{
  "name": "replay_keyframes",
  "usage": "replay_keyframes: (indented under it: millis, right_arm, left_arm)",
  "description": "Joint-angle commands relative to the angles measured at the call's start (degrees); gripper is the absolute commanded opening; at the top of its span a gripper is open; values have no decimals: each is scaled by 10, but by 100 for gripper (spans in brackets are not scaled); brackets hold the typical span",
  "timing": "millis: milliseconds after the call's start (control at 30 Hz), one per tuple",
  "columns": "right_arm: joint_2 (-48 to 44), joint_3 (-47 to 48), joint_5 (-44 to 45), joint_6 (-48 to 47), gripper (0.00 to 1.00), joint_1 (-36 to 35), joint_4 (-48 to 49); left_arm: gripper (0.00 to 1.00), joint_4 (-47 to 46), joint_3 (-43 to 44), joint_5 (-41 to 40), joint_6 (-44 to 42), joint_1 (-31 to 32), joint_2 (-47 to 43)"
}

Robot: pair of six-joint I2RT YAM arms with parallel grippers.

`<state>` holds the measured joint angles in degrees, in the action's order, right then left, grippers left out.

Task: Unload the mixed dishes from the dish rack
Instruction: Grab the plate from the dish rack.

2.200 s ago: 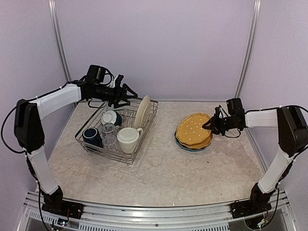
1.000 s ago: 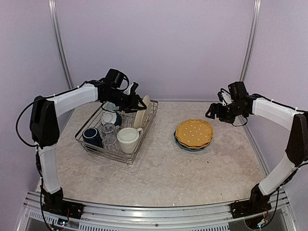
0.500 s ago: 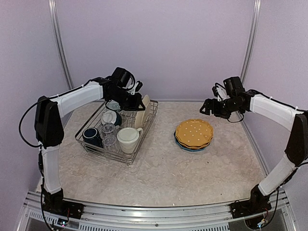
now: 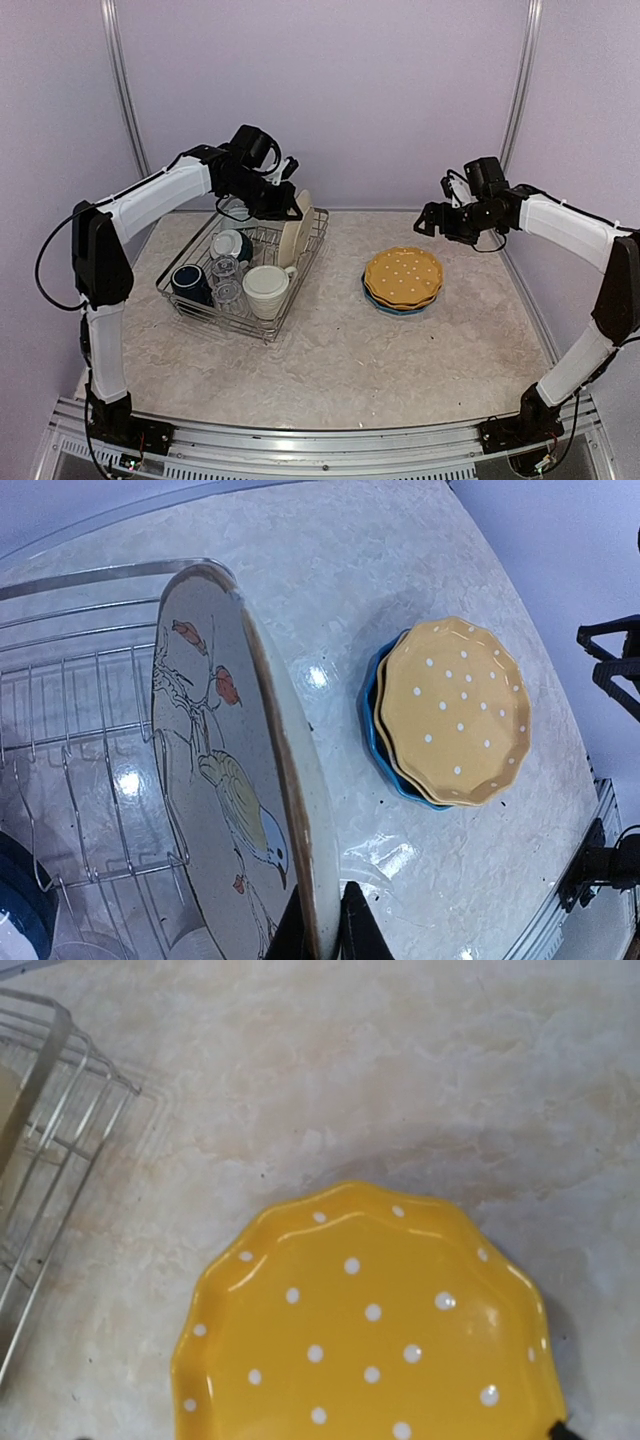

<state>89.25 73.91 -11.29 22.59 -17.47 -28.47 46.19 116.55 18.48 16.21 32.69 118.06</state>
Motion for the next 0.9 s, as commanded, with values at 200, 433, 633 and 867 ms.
replay_keyframes:
  millis: [200,433,633,867]
  right_arm:
    - [-5,15,-38,34,100,-6,44]
    - [4,49,-113,68,100,-6,69]
    - [1,61,-173,141,100,-6,122]
    - [15,91,-162,173,100,-14,120]
  left_arm:
    - [0,-29,24,-93,-89,72,-98]
    - [0,-111,-23,-285,-221,164,-128]
    - [0,-205,-68,-423,-364,227,-116]
    - [0,-279,-68,-526,-483,265,-45]
